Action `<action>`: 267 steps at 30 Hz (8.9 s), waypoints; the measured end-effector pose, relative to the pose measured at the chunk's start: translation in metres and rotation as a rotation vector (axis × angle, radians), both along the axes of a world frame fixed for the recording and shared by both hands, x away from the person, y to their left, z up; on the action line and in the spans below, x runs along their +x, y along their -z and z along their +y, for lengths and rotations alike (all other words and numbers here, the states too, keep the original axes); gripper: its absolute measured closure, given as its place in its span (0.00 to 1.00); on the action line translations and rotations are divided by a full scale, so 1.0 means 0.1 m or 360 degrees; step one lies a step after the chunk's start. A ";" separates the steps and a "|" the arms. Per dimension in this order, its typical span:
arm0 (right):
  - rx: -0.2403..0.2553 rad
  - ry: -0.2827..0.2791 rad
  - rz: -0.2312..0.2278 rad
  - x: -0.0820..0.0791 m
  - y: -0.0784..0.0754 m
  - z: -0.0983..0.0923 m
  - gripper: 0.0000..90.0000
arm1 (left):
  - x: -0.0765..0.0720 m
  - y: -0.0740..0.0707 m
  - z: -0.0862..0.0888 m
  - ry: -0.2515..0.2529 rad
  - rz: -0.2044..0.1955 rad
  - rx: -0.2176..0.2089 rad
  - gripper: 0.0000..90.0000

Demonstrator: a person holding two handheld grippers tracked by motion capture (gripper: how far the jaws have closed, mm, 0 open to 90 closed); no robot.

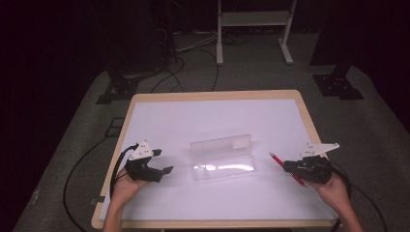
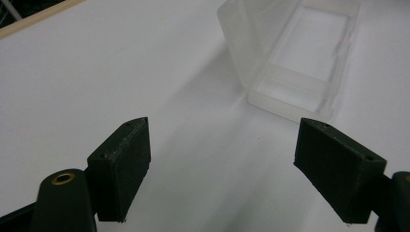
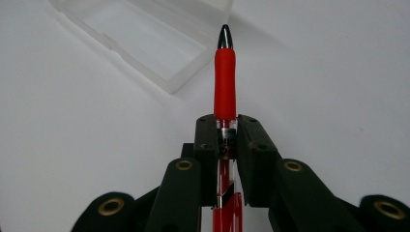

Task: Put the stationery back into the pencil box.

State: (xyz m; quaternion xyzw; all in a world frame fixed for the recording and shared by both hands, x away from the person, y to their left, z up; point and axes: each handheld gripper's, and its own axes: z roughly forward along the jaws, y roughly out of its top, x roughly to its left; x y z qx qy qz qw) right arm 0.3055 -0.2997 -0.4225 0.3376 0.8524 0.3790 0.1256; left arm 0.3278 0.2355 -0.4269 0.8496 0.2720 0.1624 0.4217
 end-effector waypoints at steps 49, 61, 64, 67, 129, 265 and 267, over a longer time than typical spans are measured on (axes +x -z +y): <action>0.0016 -0.0301 -0.0178 0.31 -0.58 0.69 0.88 | -0.01 -0.02 0.11 -0.0038 -0.0011 -0.0024 0.21; -0.0004 -0.0362 -0.0162 0.38 -0.57 0.87 0.88 | -0.01 -0.02 0.11 -0.0042 -0.0012 -0.0030 0.21; -0.0007 -0.0371 -0.0156 0.40 -0.55 0.90 0.88 | -0.01 -0.02 0.11 -0.0041 -0.0009 -0.0026 0.21; -0.0014 -0.0383 -0.0152 0.42 -0.54 0.94 0.88 | -0.01 -0.02 0.11 -0.0038 -0.0008 -0.0027 0.21; -0.0240 -0.0568 -0.0053 0.62 -0.11 1.58 0.88 | -0.02 -0.02 0.13 -0.0028 0.0008 -0.0048 0.21; -0.0112 -0.0229 0.0057 0.59 -0.02 0.74 0.51 | -0.02 0.01 0.18 -0.0046 0.0043 -0.0078 0.18; -0.0107 -0.0208 0.0049 0.58 -0.03 0.71 0.49 | -0.02 0.01 0.18 -0.0047 0.0043 -0.0079 0.19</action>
